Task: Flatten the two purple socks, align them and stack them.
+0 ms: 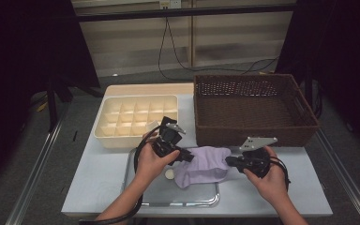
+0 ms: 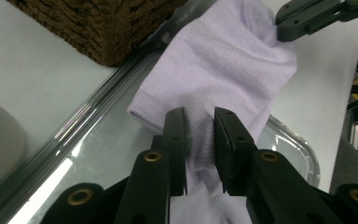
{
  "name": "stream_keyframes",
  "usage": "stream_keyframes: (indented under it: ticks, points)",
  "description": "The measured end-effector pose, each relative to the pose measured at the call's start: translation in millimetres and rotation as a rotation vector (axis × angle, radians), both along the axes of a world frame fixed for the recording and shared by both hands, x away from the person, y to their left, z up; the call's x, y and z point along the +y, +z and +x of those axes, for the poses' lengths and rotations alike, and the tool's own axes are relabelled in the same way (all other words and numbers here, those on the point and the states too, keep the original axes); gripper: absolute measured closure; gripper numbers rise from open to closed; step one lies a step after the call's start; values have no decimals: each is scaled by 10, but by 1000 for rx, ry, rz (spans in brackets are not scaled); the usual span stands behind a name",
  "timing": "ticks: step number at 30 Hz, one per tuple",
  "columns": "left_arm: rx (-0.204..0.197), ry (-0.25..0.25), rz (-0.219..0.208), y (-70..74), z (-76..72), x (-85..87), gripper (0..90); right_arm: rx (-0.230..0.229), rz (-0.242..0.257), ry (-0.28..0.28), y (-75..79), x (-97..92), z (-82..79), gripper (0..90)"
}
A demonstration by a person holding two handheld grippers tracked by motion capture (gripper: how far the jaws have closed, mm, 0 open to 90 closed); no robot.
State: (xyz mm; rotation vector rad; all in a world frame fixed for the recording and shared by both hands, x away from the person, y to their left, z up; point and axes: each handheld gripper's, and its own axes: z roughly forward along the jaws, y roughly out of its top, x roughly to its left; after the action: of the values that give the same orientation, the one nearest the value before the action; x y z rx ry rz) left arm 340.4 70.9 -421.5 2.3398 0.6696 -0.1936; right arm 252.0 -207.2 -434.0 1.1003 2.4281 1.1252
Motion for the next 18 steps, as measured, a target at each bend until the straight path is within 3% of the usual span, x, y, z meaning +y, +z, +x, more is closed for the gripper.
stream_keyframes:
  ticks: [10, 12, 18]
  points:
    - [8, -6, 40, -46, 0, 38, 734, 16, -3, 25, -41, 63, -2, 885]
    - [-11, -22, 73, -75, 6, 31, 693, 25, -15, 31, -74, 86, 0, 885]
    - [-12, -9, 82, -98, 1, 9, 651, 47, -40, 47, -177, 128, 19, 884]
